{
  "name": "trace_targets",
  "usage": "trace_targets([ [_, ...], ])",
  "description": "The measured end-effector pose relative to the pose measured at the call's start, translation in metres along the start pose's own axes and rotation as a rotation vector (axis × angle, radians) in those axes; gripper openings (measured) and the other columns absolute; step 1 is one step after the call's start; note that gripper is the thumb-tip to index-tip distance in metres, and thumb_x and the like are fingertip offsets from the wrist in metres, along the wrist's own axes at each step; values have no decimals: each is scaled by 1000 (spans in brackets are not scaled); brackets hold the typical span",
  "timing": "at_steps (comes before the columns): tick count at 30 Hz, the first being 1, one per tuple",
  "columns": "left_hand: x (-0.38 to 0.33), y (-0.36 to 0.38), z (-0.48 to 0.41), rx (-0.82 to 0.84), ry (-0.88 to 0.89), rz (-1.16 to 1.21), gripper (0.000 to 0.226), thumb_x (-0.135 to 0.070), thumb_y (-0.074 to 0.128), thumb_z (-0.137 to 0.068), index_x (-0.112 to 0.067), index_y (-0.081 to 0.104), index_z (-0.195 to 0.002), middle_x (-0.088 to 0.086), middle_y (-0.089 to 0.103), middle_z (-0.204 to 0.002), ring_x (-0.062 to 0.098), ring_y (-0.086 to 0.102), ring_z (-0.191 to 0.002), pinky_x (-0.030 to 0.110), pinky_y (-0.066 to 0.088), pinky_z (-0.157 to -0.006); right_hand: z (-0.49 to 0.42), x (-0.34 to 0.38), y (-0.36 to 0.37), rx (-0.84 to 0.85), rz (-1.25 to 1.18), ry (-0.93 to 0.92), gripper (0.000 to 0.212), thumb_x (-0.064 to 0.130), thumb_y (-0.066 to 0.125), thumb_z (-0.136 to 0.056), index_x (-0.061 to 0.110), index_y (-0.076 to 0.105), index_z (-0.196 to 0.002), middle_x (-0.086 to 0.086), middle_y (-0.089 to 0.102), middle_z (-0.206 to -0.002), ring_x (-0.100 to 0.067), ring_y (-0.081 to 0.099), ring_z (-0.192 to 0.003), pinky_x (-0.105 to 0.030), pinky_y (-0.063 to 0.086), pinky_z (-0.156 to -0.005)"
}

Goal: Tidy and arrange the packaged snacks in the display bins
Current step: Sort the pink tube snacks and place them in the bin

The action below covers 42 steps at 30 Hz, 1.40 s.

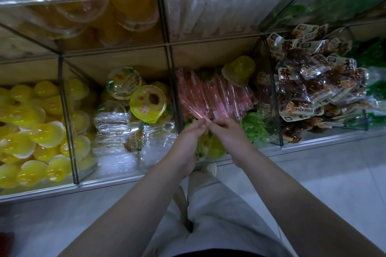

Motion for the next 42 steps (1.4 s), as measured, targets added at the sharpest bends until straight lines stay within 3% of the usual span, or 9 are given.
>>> trace_targets([
  [8, -18, 7, 12, 116, 1, 109, 38, -13, 42, -101, -21, 50, -137, 1, 68, -106, 14, 67, -86, 24, 52, -59, 10, 14, -9, -44, -171, -9, 13, 25, 66, -89, 21, 71, -77, -8, 71, -102, -26, 65, -98, -39, 51, -89],
  [11, -33, 3, 15, 130, 39, 135, 35, -11, 41, -101, -22, 51, -133, -1, 67, -100, 11, 65, -80, 23, 50, -56, 12, 32, -7, -31, -201, -39, 16, 35, 65, -83, 25, 75, -76, -2, 68, -120, -22, 61, -113, -46, 46, -102],
  [13, -41, -5, 17, 121, 53, 148, 32, -10, 41, -101, -20, 53, -129, 1, 69, -99, 11, 67, -77, 23, 52, -55, 11, 39, -2, -35, -262, -16, 24, 44, 63, -73, 26, 76, -82, -2, 74, -104, -25, 66, -105, -50, 48, -100],
  [18, -56, -28, 25, 108, 55, 124, 22, -13, 41, -102, -16, 62, -95, 0, 71, -75, 10, 66, -63, 28, 56, -58, 9, 61, 17, -54, -453, -47, 22, 23, 53, -95, 16, 72, -86, -9, 74, -91, -28, 69, -93, -42, 56, -86],
  [23, -90, -59, 33, 53, 191, 142, 20, -12, 46, -101, -20, 65, -101, -1, 74, -85, 18, 66, -83, 39, 51, -81, 10, 88, 46, -33, -290, -194, 25, 35, 44, -99, 28, 68, -97, 4, 71, -103, -14, 65, -101, -36, 52, -92],
  [27, -114, -85, 35, 0, 288, 108, 24, -9, 47, -100, -20, 63, -114, 2, 73, -97, 19, 68, -85, 37, 51, -73, 17, 120, 71, 25, -34, -313, 20, 28, 39, -104, 32, 57, -108, 16, 63, -96, 2, 58, -88, -19, 45, -69],
  [32, -136, -109, 24, -78, 345, 95, 21, -6, 49, -99, -16, 59, -116, 2, 70, -102, 10, 70, -82, 21, 53, -59, 6, 134, 91, -7, 268, -342, 12, 29, 47, -99, 24, 52, -109, 6, 61, -95, -8, 59, -81, -25, 49, -64],
  [37, -153, -124, 8, -145, 354, 109, 42, 2, 50, -96, -8, 47, -137, 6, 69, -104, 14, 72, -82, 27, 56, -63, -9, 133, 111, -73, 257, -266, 51, 38, 52, -83, 12, 45, -126, -13, 59, -116, -33, 64, -101, -50, 56, -83],
  [42, -160, -129, -4, -198, 307, -16, 54, 8, 51, -89, -10, 46, -139, 19, 66, -110, 30, 64, -84, 28, 52, -62, -19, 132, 117, -106, 214, -212, 37, 16, 56, -89, 8, 46, -124, -13, 65, -100, -28, 66, -87, -36, 54, -73],
])
Point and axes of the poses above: each hand's wrist, its own z-axis away from the middle knuckle, its own y-axis out of the palm, x = y × z, the point moved 10 cm from there along -z, towards the middle knuckle
